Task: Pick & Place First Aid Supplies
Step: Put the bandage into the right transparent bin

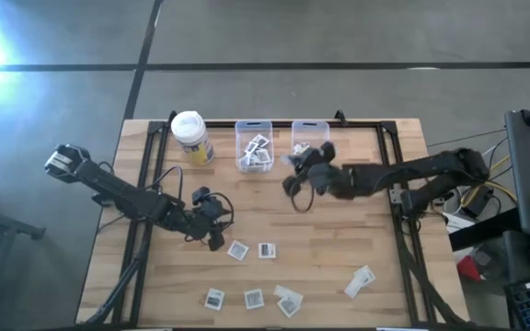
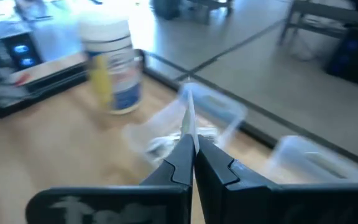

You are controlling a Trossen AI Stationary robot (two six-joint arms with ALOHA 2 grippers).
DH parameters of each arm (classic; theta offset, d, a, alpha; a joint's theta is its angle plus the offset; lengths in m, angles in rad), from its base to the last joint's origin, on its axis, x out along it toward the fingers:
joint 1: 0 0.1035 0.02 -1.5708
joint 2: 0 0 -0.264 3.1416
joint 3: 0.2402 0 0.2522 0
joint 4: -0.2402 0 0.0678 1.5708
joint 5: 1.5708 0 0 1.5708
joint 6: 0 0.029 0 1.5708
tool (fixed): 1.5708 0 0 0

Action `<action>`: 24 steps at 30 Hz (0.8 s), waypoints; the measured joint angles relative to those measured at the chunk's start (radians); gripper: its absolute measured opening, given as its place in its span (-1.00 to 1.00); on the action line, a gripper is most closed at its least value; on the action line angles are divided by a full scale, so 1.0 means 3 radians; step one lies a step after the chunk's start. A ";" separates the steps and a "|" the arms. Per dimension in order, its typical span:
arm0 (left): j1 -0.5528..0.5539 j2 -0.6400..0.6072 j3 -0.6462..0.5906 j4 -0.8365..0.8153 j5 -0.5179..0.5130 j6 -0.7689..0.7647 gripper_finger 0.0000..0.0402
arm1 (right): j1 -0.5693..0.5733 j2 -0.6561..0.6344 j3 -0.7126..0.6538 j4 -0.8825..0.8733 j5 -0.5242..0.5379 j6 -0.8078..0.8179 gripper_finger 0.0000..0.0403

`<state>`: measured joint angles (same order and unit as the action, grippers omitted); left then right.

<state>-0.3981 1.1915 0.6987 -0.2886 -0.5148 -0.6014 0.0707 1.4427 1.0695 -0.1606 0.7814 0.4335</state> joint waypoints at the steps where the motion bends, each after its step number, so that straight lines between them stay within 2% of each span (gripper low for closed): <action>1: 0.0000 0.0000 0.0000 -0.0001 0.0000 0.0000 -0.21 | -0.0074 -0.0057 0.0000 -0.0070 0.0000 0.0000 -0.96; 6: 0.0000 0.0000 0.0000 -0.0009 0.0001 0.0001 -0.21 | -0.0476 -0.0320 0.0000 -0.0389 -0.0122 0.0099 -0.96; 14: 0.0000 0.0000 -0.0001 -0.0013 0.0003 0.0001 -0.21 | -0.1122 -0.0467 -0.0001 -0.0793 -0.0735 0.0360 -0.96; 20: 0.0000 0.0001 -0.0001 -0.0011 0.0003 0.0000 -0.21 | -0.1520 -0.0383 -0.0001 -0.0899 -0.1491 0.0498 -0.96; 24: 0.0000 0.0001 -0.0001 -0.0011 0.0004 -0.0001 -0.21 | -0.1712 -0.0280 -0.0001 -0.0988 -0.1751 0.0667 -0.96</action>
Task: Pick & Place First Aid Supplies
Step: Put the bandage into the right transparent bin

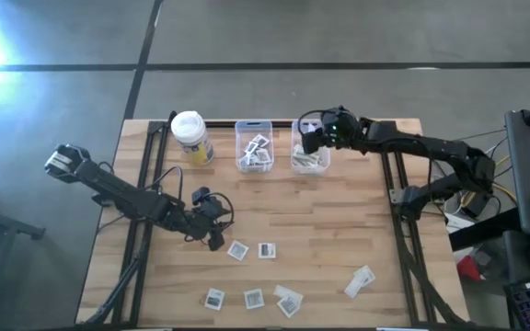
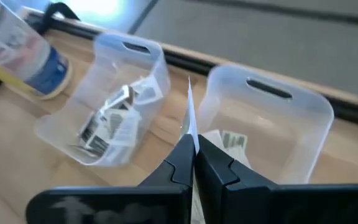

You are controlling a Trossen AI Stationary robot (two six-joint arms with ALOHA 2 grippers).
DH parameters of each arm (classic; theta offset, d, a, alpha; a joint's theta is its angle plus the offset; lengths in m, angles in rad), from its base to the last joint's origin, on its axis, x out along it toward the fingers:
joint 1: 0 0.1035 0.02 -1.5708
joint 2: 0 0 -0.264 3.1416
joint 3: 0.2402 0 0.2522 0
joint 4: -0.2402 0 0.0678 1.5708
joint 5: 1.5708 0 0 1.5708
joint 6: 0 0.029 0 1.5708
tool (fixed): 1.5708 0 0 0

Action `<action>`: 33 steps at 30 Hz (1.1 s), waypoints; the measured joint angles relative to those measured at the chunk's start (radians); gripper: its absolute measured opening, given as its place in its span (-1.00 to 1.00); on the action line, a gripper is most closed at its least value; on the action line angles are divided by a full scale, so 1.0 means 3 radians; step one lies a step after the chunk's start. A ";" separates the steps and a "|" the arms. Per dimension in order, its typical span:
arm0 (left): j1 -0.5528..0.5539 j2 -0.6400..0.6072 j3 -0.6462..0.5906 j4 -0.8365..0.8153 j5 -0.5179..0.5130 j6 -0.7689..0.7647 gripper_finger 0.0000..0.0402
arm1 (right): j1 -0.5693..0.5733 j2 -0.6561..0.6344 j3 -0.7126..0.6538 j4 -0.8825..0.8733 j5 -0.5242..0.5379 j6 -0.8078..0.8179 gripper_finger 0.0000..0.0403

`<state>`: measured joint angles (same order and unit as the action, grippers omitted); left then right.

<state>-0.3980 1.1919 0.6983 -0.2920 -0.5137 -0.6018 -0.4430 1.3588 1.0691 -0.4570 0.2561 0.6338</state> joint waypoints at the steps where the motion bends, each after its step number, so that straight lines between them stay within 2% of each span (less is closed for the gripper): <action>1: 0.0000 0.0000 0.0000 0.0000 0.0000 -0.0001 -0.21 | -0.0041 0.0022 0.0000 -0.0030 -0.0052 0.0016 -0.96; 7: 0.0000 0.0000 0.0000 0.0000 0.0000 -0.0001 -0.21 | -0.0191 0.0197 0.0000 -0.0063 -0.0347 0.0139 -0.96; 23: 0.0000 0.0000 -0.0001 -0.0001 0.0000 -0.0001 -0.21 | -0.0279 0.0681 0.0000 -0.0062 -0.0533 0.0162 -0.95; 27: 0.0000 0.0000 -0.0001 -0.0001 0.0000 -0.0001 -0.21 | -0.0279 0.0706 0.0000 -0.0060 -0.0534 0.0162 -0.87; 33: 0.0000 0.0000 -0.0001 -0.0001 0.0000 -0.0001 -0.21 | -0.0279 0.0657 0.0007 -0.0062 -0.0534 0.0160 -0.61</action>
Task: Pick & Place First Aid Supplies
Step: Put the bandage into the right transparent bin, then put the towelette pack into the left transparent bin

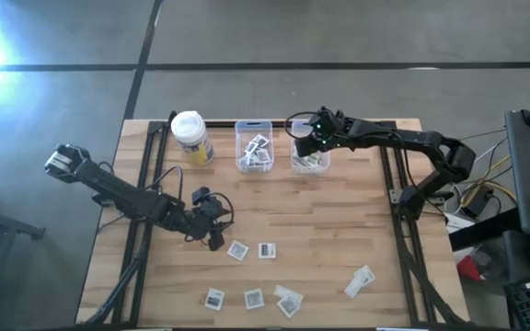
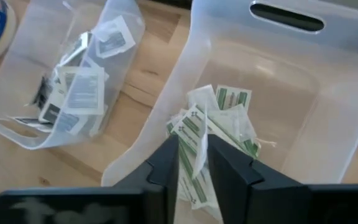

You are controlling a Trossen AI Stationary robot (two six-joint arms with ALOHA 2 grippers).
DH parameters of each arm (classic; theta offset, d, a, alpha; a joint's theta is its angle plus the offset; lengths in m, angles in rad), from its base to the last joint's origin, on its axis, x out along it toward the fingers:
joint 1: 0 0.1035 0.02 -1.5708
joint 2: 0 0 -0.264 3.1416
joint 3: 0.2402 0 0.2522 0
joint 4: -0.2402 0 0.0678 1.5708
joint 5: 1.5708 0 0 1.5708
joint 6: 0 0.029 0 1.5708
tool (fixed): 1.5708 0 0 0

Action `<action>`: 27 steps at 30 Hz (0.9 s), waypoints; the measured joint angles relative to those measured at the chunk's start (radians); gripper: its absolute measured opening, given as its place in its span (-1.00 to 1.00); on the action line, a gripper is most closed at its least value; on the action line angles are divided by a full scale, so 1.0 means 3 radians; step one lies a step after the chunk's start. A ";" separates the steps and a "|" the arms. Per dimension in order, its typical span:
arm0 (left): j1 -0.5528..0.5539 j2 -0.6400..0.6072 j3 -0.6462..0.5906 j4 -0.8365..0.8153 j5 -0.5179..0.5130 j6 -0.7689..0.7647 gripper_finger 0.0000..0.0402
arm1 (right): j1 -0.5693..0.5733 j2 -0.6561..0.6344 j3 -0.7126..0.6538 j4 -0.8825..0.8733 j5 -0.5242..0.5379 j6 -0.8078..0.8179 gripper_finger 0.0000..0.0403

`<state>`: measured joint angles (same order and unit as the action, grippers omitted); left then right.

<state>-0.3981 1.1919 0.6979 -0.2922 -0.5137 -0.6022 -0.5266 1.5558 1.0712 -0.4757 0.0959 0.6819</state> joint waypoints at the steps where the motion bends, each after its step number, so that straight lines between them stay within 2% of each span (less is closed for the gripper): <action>1: 0.0000 0.0000 0.0000 0.0000 0.0000 0.0000 -0.21 | -0.0001 -0.0010 0.0007 0.0003 0.0000 -0.0001 -0.56; 8: 0.0000 0.0000 0.0000 -0.0001 0.0000 0.0013 -0.21 | -0.0013 -0.0128 0.0144 -0.0071 -0.0003 -0.0192 -0.33; 16: -0.0001 0.0000 -0.0001 -0.0006 0.0080 0.0025 -0.21 | 0.0027 -0.0389 0.0389 -0.0527 -0.0001 -0.0231 -0.28; 23: -0.0019 0.0000 -0.0001 -0.0004 0.0392 0.0263 -0.21 | 0.0530 -0.0722 0.0363 -0.0668 0.0027 -0.0350 -0.33; 27: -0.0074 0.0000 -0.0001 0.0002 0.0568 0.0337 -0.21 | 0.0920 -0.0859 0.0296 -0.0670 0.0258 -0.0260 -0.37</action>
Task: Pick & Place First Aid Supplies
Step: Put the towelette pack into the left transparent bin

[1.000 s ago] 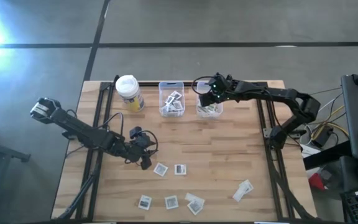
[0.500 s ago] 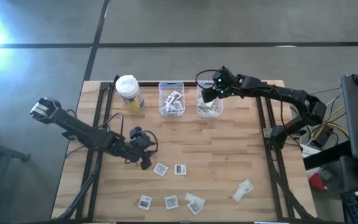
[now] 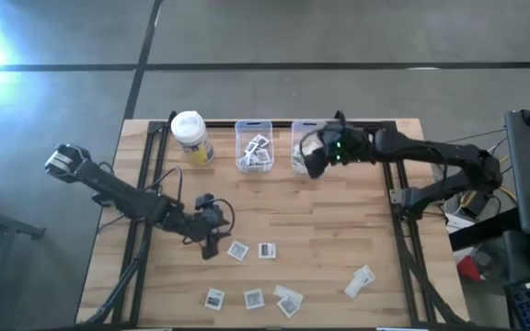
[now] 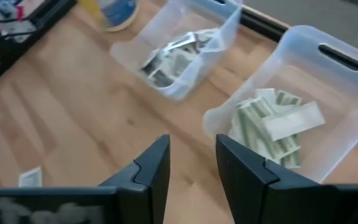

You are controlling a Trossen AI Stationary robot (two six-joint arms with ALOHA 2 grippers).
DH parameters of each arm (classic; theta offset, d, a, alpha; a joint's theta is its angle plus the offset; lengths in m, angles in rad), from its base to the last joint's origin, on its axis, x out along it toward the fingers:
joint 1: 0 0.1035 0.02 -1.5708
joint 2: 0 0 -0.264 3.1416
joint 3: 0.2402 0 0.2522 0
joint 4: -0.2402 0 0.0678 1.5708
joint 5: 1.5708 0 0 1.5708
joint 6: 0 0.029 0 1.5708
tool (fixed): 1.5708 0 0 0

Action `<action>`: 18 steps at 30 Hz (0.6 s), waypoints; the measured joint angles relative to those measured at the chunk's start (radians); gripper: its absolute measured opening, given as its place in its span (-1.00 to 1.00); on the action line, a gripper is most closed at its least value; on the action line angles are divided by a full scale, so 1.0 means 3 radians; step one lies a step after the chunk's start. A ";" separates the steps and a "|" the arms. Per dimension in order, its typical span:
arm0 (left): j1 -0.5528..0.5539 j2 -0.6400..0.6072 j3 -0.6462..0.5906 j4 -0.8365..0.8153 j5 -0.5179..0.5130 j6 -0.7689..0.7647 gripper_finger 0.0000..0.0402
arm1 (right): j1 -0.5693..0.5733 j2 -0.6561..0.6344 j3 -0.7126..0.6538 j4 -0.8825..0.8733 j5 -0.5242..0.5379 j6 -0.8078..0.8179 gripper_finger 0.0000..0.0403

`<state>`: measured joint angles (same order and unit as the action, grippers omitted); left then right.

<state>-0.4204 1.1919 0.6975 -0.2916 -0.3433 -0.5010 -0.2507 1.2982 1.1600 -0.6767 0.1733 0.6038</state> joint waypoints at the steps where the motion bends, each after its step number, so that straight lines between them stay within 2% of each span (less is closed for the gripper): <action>1: -0.0023 0.0000 0.0000 0.0000 0.0035 0.0011 -0.21 | 0.0096 -0.0021 -0.0007 -0.0003 0.0065 0.0038 -0.38; 8: -0.0317 0.0000 0.0000 0.0004 0.0485 -0.0037 -0.21 | 0.0642 -0.0045 -0.0012 0.0032 0.0208 0.0127 -0.43; 13: -0.0543 0.0000 0.0000 0.0010 0.0598 -0.0203 -0.21 | 0.0881 0.0004 -0.0013 0.0034 0.0218 0.0328 -0.47; 18: -0.0596 0.0019 0.0000 0.0052 0.0573 -0.0230 -0.21 | 0.1071 0.0097 -0.0014 0.0035 0.0219 0.0506 -0.50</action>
<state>-0.5991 1.1977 0.6975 -0.2759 -0.1714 -0.5700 0.0706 1.3274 1.1557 -0.6662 0.2391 0.7556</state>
